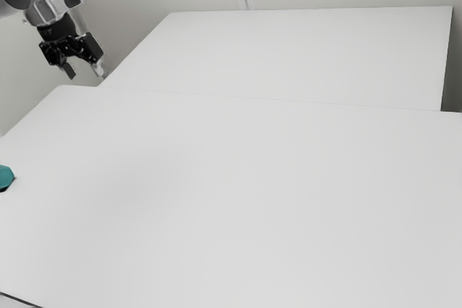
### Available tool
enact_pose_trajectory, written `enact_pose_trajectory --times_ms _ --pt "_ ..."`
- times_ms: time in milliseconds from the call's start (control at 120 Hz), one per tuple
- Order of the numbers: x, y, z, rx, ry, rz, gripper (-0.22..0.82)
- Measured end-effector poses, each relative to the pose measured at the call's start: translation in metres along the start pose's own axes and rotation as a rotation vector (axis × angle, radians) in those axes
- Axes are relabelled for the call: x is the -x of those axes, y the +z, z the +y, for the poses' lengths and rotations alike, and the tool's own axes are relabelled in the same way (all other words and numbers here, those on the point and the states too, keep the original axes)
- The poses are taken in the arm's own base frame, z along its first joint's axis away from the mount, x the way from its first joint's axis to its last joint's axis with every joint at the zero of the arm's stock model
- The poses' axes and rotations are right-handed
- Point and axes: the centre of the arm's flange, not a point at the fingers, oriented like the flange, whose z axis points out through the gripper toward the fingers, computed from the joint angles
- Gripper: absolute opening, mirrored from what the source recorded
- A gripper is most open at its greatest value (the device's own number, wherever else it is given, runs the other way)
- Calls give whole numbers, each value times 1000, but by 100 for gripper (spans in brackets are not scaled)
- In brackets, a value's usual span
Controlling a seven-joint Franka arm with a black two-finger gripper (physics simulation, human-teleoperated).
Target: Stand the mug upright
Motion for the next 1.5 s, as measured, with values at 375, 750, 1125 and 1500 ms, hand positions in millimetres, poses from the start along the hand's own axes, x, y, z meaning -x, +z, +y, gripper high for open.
enact_pose_trajectory --times_ms 375,750,1125,1500 --pt "93 -8 -289 296 -206 129 60" --pt "195 66 -464 468 -142 322 60" --pt "233 167 -550 478 -77 454 60" --pt "189 229 -562 427 -17 549 60"
